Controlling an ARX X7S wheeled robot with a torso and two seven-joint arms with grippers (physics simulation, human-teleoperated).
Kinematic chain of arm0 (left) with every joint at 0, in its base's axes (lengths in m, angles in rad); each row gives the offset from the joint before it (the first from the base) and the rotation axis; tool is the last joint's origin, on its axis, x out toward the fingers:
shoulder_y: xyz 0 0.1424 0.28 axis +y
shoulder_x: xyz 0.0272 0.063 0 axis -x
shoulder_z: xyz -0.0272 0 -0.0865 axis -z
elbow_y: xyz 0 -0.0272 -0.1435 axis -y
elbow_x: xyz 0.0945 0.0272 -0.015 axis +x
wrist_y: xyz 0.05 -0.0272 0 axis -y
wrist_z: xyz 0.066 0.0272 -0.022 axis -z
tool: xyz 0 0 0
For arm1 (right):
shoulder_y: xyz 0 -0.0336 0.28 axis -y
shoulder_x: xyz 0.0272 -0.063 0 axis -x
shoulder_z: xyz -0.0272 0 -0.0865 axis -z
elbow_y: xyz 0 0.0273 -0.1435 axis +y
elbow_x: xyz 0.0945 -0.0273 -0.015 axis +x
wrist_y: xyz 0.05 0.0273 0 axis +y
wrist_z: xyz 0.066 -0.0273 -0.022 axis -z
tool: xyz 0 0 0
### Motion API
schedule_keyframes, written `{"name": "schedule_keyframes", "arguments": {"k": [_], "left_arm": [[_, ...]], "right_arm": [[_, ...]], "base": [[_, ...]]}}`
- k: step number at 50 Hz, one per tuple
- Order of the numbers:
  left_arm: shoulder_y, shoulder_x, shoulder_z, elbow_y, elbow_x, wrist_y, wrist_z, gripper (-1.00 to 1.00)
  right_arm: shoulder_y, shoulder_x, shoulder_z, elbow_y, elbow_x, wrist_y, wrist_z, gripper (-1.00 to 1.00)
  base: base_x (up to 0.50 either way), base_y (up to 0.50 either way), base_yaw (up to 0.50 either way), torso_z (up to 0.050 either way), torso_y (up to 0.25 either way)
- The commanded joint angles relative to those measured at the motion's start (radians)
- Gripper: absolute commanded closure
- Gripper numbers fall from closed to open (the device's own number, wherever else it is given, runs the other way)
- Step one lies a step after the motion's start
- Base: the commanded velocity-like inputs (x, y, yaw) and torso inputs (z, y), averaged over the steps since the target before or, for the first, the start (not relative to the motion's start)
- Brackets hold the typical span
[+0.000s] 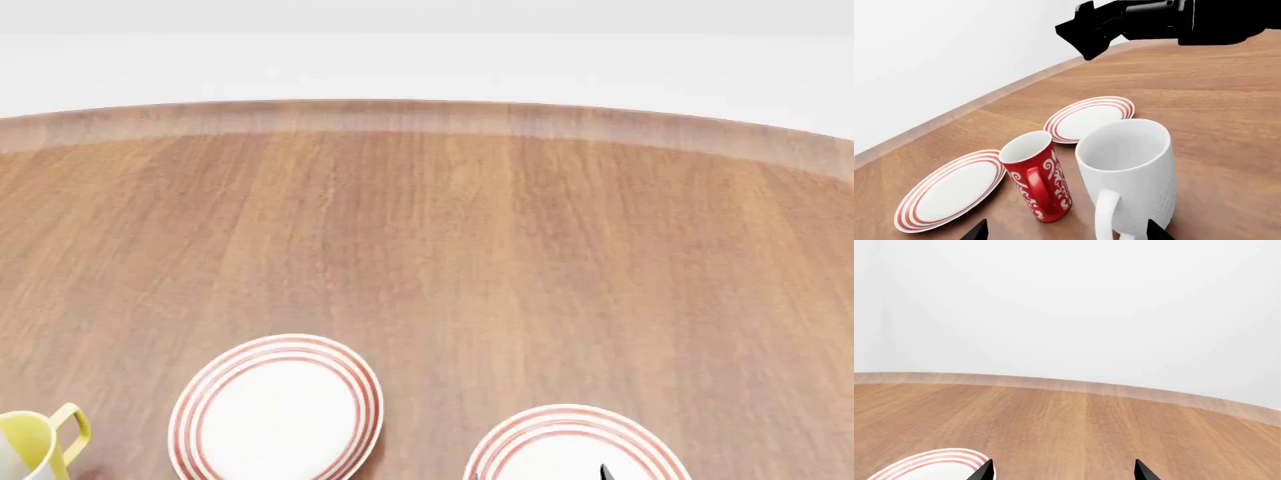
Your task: Put the white mug on the left plate.
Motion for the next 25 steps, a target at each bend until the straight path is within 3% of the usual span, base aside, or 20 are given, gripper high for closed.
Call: {"name": "schedule_keyframes", "arguments": {"k": [1,25], "left_arm": [[-0.055,-0.012,0.031,-0.067,0.044,0.012,-0.021,-1.0],[-0.115,-0.038,0.084,-0.136,0.116,-0.021,-0.054,-1.0]], "right_arm": [[0.004,0.004,-0.006,0.003,0.003,0.0,0.004,-1.0],[0.005,0.012,-0.015,0.001,0.009,0.002,0.014,-1.0]], "base": [[0.0,0.0,0.0,0.0,0.0],[0.0,0.0,0.0,0.0,0.0]]}}
